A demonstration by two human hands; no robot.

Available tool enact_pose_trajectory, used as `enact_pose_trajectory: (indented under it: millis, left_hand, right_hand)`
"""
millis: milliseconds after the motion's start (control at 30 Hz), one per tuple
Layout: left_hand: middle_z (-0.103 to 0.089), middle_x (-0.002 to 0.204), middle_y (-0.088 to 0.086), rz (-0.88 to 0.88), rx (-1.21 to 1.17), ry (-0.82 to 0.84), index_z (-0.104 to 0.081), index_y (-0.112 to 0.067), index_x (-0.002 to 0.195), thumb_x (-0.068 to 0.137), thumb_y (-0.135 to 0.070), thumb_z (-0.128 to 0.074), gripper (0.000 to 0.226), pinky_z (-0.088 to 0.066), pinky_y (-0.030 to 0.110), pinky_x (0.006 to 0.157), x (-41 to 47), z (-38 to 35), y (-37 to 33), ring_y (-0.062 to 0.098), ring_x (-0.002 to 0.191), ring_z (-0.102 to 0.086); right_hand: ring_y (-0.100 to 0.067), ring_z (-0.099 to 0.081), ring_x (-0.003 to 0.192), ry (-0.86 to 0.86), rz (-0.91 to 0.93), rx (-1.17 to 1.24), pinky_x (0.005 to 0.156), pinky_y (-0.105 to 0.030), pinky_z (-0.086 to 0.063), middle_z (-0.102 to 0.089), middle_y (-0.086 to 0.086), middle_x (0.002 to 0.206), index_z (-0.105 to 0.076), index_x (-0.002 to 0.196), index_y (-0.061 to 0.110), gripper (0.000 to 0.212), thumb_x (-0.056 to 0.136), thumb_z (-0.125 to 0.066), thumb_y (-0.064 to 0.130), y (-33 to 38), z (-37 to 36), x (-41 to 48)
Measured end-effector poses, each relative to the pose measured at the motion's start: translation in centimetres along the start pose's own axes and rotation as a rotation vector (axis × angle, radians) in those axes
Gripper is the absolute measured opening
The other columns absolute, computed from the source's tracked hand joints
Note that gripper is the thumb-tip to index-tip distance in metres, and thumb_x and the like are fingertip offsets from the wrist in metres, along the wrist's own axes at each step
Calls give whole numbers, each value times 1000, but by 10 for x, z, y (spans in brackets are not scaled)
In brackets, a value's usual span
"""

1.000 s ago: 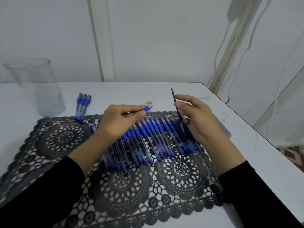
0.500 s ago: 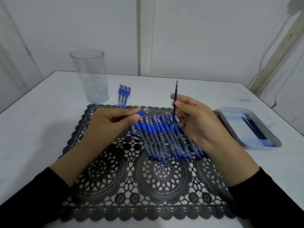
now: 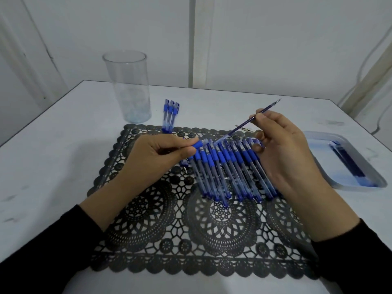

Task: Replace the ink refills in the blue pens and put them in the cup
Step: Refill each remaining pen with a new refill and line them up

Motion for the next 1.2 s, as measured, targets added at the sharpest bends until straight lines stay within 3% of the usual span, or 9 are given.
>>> enact_pose_trajectory:
  millis: [133,300,867,1200]
  left_hand:
    - [-77,93,-8,-21,-27,4,-76,-22,104,78,-24,-74,26,-58,22,80,0,-2,-1,14,87,-73]
    - [-77,93,-7,-43,-36,17,-75,-15,109,79,-21,-73,30,-54,16,78,0,-3,-2,8,86,-72]
    - [-77,95,-8,-81,-49,37,-73,-17,109,78,-19,-73,31,-54,16,78,-1,-6,-4,8,85,-71]
    - [-77,94,-8,-70,-41,33,-74,-24,105,78,-22,-73,26,-59,40,77,-2,-7,-2,27,82,-71]
  right_hand:
    - [-8,-43,71,10,10,-3,61,-23,-36,-62,3,99,-63,89,22,8,93,-62,15,1,-2,-1]
    - [-8,-43,73,12,-2,-13,60,-22,-36,-63,2,101,-64,92,21,5,92,-63,16,0,-3,-1]
    - [-8,-44,72,-28,-15,-5,61,-23,-36,-65,5,98,-65,89,24,7,92,-65,17,-4,-1,-1]
    - [-7,-44,72,-45,-9,-24,59,-22,-36,-64,4,101,-65,91,22,4,90,-67,19,-6,-1,-1]
Point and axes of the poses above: each hand's wrist, its own x-axis towards the middle knuckle, its own z-axis out of the back of the hand, y = z × x, the point moved 7 cm from there along x, towards the middle knuckle
